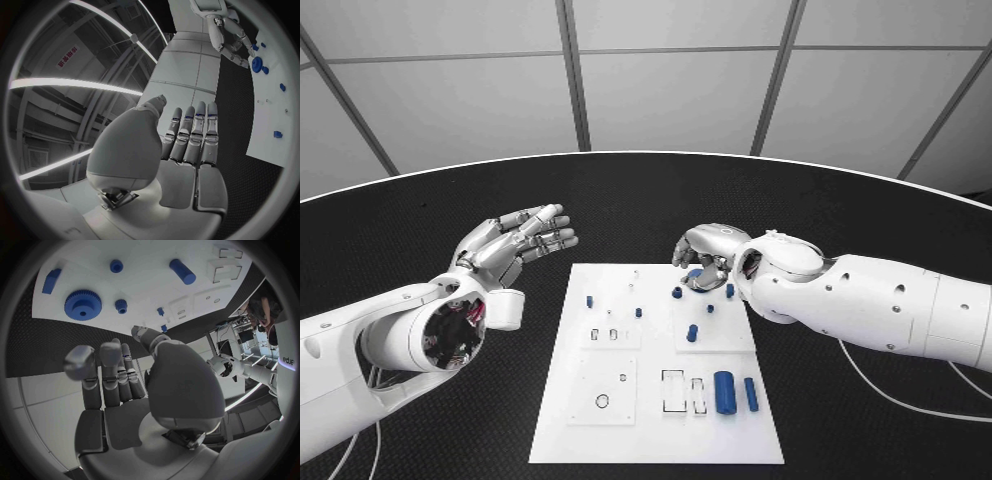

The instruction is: Assemble the parts on the task board

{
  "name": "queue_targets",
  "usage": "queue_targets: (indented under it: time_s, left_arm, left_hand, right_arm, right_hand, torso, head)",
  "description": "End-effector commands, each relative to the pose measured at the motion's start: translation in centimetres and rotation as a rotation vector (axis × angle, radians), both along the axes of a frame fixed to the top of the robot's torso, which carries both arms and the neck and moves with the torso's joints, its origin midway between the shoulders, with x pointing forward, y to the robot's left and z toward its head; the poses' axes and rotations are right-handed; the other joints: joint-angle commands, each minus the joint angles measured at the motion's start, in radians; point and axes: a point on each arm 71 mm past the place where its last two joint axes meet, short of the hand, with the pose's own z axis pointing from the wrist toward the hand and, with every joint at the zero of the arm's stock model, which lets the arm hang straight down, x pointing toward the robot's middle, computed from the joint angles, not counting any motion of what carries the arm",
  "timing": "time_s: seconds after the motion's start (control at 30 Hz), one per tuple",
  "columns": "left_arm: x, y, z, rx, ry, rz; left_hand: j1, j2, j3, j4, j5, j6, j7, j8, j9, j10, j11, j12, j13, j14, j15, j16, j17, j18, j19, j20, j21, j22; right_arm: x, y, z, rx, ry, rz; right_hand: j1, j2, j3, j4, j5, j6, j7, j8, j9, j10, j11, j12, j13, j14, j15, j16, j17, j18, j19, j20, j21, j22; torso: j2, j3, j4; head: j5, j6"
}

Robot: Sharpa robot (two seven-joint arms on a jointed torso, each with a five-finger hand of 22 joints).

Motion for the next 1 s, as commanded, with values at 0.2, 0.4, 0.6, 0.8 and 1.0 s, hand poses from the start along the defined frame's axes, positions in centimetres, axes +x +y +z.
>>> queue_targets:
  time_s: [0.2,0.4,0.6,0.8,1.0]
  left_arm:
    - [-0.14,0.00,0.43,0.001,-0.004,-0.003]
    - [-0.15,0.13,0.51,0.003,-0.002,-0.001]
    - [-0.13,0.24,0.52,0.004,-0.002,0.002]
    - [-0.18,0.30,0.55,0.004,-0.001,0.002]
    - [-0.22,0.32,0.58,0.004,-0.001,0.000]
  left_hand:
    - [-0.001,-0.012,0.011,0.000,-0.004,0.007,0.043,-0.005,-0.002,0.006,0.002,-0.009,-0.002,-0.010,0.002,-0.007,0.000,0.011,0.010,0.000,0.010,0.003]
    - [-0.002,-0.013,0.011,0.000,-0.004,0.007,0.044,-0.006,-0.002,0.005,0.002,-0.011,-0.002,-0.012,0.003,-0.008,0.000,0.011,0.012,-0.001,0.012,0.004]
    - [-0.003,-0.013,0.012,0.000,-0.004,0.006,0.044,-0.007,-0.003,0.004,0.003,-0.012,-0.002,-0.012,0.003,-0.009,0.000,0.011,0.013,-0.001,0.013,0.004]
    - [-0.003,-0.013,0.012,0.000,-0.004,0.006,0.044,-0.007,-0.003,0.004,0.003,-0.012,-0.002,-0.012,0.003,-0.009,0.000,0.011,0.013,-0.001,0.013,0.004]
    - [-0.003,-0.013,0.012,0.000,-0.004,0.006,0.044,-0.007,-0.003,0.004,0.003,-0.012,-0.002,-0.012,0.003,-0.009,0.000,0.011,0.013,-0.001,0.013,0.004]
  right_arm:
    - [-0.10,0.16,-0.21,-0.078,0.010,0.000]
    - [-0.20,0.19,-0.33,-0.116,0.014,0.000]
    - [-0.09,0.20,-0.35,-0.122,0.010,-0.001]
    - [0.04,0.44,-0.36,-0.121,0.005,0.004]
    - [0.17,0.54,-0.42,-0.124,0.007,0.003]
  right_hand:
    - [-0.001,-0.015,-0.002,0.017,0.001,-0.023,-0.009,0.014,0.022,-0.022,0.006,0.004,0.017,0.034,0.008,0.195,0.173,-0.033,0.041,0.011,0.157,0.205]
    - [-0.003,-0.016,-0.014,0.025,-0.003,-0.032,-0.017,0.015,0.028,-0.033,0.008,0.004,0.023,0.042,0.010,0.256,0.228,-0.043,0.060,0.015,0.203,0.268]
    - [-0.001,-0.014,-0.016,0.027,-0.001,-0.033,-0.018,0.017,0.031,-0.030,0.008,0.008,0.027,0.045,0.011,0.284,0.254,-0.048,0.070,0.016,0.223,0.296]
    - [0.002,-0.010,-0.013,0.031,0.001,-0.032,-0.019,0.019,0.035,-0.024,0.007,0.011,0.031,0.050,0.011,0.315,0.282,-0.054,0.083,0.017,0.247,0.331]
    - [0.005,-0.005,-0.006,0.033,0.001,-0.029,-0.020,0.023,0.039,-0.013,0.005,0.016,0.034,0.051,0.011,0.330,0.295,-0.058,0.091,0.017,0.261,0.350]
  torso:
    - [0.018,-0.0037,0.0083]
    - [0.027,-0.0013,0.0083]
    - [0.033,0.0004,0.0113]
    - [0.040,-0.0004,0.0145]
    - [0.044,-0.0004,0.0175]
  head:
    - [-0.008,-0.001]
    - [-0.009,0.007]
    - [-0.010,0.011]
    - [-0.011,0.011]
    - [-0.010,0.014]
